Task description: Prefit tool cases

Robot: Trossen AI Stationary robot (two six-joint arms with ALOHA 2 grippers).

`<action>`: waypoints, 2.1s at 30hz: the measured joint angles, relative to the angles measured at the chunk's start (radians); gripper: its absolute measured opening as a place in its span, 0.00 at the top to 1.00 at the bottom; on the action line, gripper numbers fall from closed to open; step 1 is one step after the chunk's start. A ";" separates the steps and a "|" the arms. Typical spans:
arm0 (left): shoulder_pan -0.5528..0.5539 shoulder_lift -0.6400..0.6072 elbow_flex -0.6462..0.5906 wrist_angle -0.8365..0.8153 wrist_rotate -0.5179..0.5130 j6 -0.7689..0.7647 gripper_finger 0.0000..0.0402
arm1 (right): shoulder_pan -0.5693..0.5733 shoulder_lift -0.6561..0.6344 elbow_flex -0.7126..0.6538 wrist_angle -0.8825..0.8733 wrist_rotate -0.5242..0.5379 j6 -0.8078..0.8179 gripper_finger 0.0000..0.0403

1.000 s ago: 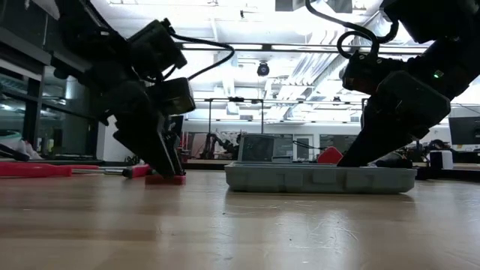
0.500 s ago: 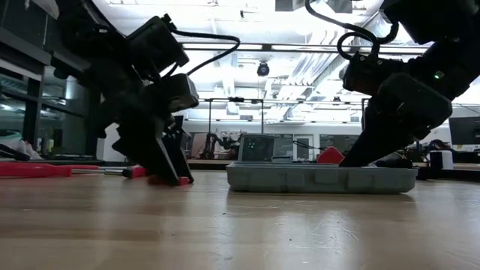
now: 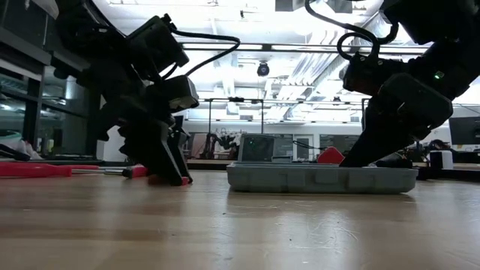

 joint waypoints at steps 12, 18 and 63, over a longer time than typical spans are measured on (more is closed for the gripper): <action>-0.001 -0.015 0.001 0.020 -0.009 -0.045 0.80 | 0.000 0.000 0.000 0.005 0.001 0.000 1.00; -0.002 -0.059 0.010 0.003 -0.055 -0.046 0.80 | 0.000 0.000 0.000 0.007 0.008 0.000 1.00; -0.036 -0.083 0.129 0.329 -0.150 -0.118 0.80 | -0.093 0.023 -0.002 0.104 0.079 -0.052 1.00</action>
